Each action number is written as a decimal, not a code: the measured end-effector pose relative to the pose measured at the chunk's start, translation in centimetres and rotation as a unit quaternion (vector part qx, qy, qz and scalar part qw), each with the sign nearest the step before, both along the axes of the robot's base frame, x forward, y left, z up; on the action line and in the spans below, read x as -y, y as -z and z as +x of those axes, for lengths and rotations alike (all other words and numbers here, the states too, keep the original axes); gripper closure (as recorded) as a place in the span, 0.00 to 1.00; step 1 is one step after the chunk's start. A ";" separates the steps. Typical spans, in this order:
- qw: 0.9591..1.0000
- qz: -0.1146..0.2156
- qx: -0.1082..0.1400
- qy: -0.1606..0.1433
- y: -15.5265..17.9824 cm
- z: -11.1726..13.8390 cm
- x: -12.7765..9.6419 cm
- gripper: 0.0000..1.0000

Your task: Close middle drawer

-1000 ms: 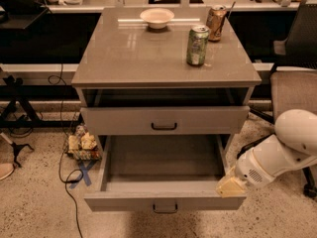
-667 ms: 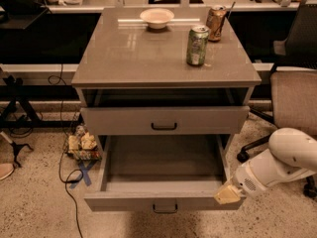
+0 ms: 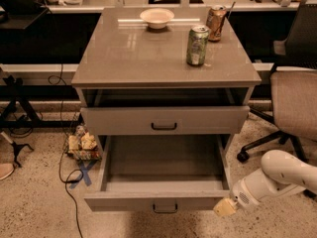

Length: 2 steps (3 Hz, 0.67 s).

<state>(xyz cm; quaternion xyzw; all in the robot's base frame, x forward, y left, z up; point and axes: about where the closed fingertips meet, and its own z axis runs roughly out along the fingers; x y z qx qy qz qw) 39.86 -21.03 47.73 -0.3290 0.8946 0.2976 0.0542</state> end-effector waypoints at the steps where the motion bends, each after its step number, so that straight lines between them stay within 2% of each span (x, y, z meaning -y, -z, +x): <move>1: 1.000 0.004 -0.005 0.008 3.4 0.4 -0.1 1.00; 2: 1.000 0.017 0.024 0.010 5.7 3.1 -1.5 1.00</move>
Offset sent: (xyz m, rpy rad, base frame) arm 0.0563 0.0225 -0.0754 0.0472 -0.1016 -0.0257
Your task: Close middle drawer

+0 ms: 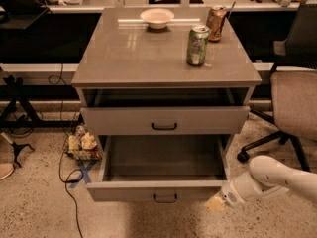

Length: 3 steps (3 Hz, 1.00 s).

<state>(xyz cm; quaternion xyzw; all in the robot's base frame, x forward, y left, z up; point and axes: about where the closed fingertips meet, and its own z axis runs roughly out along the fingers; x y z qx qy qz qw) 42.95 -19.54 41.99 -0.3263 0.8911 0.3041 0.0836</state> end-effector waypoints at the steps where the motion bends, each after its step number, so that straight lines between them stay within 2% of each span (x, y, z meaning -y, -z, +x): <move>1: 1.000 0.004 0.004 0.007 0.2 0.3 0.0 1.00; 2: 0.999 0.014 0.015 0.025 0.8 1.0 0.0 1.00; 3: 0.997 0.029 0.052 0.046 1.1 4.6 -0.3 1.00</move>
Offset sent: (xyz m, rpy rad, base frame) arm 0.0200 -0.0038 -0.0117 0.0501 -0.0634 -0.1001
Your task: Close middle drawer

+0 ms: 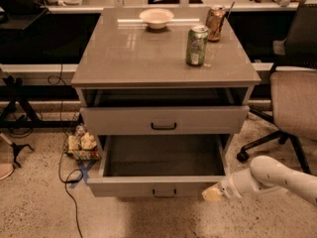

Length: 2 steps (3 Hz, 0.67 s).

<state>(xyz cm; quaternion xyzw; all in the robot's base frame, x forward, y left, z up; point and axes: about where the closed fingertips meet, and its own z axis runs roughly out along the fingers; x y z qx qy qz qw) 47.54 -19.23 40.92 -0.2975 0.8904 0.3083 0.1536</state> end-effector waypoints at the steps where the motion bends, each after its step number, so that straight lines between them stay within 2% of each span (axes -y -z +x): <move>1: 1.000 0.000 0.000 0.000 0.0 -0.1 0.0 1.00; 2: 0.997 0.025 0.068 0.025 -1.0 6.8 -1.2 1.00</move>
Offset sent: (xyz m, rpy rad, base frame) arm 0.1682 0.0177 0.0309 0.1108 -0.3376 -0.1270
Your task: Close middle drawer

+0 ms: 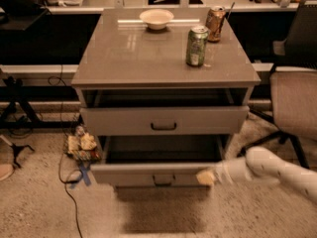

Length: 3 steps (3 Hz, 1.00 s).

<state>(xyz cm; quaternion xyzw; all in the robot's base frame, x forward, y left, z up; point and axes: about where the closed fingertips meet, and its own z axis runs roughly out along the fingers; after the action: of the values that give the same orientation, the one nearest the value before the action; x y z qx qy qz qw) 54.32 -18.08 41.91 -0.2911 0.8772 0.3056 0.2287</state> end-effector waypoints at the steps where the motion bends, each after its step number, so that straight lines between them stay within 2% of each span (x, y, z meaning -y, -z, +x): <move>1: 1.000 0.000 0.000 0.000 0.0 -0.3 0.0 1.00; 2: 0.997 0.041 0.062 0.030 -1.4 7.3 -2.6 1.00; 3: 0.993 0.061 0.087 0.042 -2.0 10.6 -4.0 1.00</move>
Offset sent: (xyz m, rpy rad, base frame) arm 0.1682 0.0442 0.0443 0.1778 -0.3037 -0.1467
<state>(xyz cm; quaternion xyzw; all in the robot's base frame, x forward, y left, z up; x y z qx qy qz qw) 64.87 -14.12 43.91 -0.2643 0.8453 0.3226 0.3340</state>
